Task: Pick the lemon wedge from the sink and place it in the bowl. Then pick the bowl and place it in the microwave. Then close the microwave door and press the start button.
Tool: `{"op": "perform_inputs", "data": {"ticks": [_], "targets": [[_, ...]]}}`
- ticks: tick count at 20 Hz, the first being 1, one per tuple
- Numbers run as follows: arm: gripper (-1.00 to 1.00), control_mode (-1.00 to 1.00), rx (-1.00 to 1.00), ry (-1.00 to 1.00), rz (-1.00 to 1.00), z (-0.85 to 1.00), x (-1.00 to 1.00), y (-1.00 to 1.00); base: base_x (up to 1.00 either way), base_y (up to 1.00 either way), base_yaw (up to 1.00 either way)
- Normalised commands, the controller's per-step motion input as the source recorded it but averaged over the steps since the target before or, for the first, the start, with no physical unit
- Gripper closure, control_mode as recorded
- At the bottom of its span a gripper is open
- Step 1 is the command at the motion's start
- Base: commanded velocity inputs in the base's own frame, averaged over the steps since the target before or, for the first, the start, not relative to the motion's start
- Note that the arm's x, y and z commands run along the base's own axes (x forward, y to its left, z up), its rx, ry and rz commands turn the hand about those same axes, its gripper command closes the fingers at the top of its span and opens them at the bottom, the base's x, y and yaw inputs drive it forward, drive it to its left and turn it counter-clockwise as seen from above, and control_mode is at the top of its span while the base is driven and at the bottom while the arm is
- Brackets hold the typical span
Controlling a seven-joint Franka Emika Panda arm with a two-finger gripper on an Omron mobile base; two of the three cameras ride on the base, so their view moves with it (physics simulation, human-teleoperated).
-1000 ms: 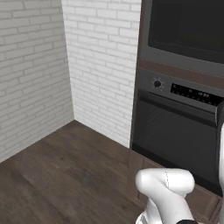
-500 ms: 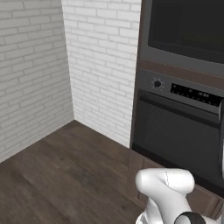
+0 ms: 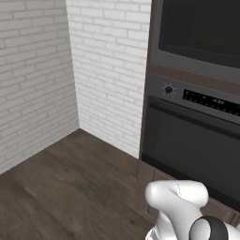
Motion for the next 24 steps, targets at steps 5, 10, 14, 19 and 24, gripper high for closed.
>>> {"op": "perform_inputs", "data": {"ticks": [5, 10, 14, 19, 24], "targets": [[1.0, -1.0, 0.0, 0.02, 0.0, -0.06, 0.01, -0.1, 0.0, 0.0, 0.0], [1.0, -1.0, 0.0, 0.01, 0.0, -0.14, 0.0, -0.01, 0.0, 0.0, 0.0], [1.0, -1.0, 0.0, 0.0, 0.0, -0.05, 0.0, -0.11, 0.0, 0.0, 0.0], [1.0, -1.0, 0.0, 0.0, 0.0, -0.1, 0.03, -0.1, 0.0, 0.0, 0.0], [1.0, -1.0, 0.0, 0.0, 0.0, -0.08, 0.03, -0.11, 0.0, 0.0, 0.0]]}}
